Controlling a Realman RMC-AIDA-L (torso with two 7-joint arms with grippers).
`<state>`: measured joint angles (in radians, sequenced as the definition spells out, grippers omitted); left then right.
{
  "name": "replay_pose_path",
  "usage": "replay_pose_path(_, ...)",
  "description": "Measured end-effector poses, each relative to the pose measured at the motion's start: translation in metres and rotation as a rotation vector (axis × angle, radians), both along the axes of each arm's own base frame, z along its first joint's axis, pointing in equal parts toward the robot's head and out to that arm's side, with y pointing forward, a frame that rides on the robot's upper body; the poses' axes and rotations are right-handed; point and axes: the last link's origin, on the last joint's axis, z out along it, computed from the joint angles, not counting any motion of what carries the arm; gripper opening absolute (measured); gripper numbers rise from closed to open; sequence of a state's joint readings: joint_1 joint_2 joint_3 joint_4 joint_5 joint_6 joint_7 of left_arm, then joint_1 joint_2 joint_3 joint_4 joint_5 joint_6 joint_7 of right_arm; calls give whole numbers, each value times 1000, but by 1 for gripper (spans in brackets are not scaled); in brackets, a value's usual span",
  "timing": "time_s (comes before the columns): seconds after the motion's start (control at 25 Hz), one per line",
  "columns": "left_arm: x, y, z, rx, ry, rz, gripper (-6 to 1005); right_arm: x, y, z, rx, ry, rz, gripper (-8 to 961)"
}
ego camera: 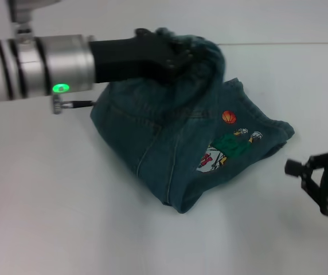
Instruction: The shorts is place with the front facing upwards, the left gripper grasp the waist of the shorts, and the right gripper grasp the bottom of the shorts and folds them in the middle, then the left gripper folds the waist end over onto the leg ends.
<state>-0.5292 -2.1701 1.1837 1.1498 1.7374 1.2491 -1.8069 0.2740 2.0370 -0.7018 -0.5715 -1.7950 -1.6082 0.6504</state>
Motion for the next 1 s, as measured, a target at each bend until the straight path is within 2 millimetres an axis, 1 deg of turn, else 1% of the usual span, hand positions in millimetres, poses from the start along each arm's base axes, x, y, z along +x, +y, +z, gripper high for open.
replay_pose_path(0.12, 16, 8, -25, -15, -7, 8, 84, -2, -11, 1, -75, 6, 44, -2)
replay_pose_path(0.24, 32, 10, -56, -49, 31, -17, 86, -6, -12, -4, -119, 0, 69, -2)
replay_pose_path(0.32, 38, 10, -71, -48, 44, -16, 87, -9, -11, -7, -134, -3, 79, -2)
replay_pose_path(0.36, 39, 11, -74, -39, 41, -9, 88, -10, -10, -9, -140, -3, 83, -2)
replay_pose_path(0.48, 37, 7, -81, -18, 42, -14, 192, -12, -9, -10, -152, 2, 83, -1)
replay_pose_path(0.6, 29, 1, -75, -8, 29, -25, 296, -13, -8, -9, -153, 3, 83, 1)
replay_pose_path(0.72, 10, -6, -57, 8, -3, -38, 358, -13, -7, -8, -153, 6, 77, 3)
replay_pose_path(0.8, -10, -12, -40, 21, -39, -40, 399, -13, -6, -6, -156, 7, 71, 5)
replay_pose_path(0.88, -28, -21, -29, 21, -70, -53, 440, -13, -5, -4, -160, 11, 67, 6)
replay_pose_path(0.96, -46, -34, -19, 23, -107, -82, 482, -14, -4, -2, -156, 23, 60, 8)
replay_pose_path(1.0, -57, -43, -12, 28, -134, -110, 502, -14, -3, -1, -154, 27, 57, 9)
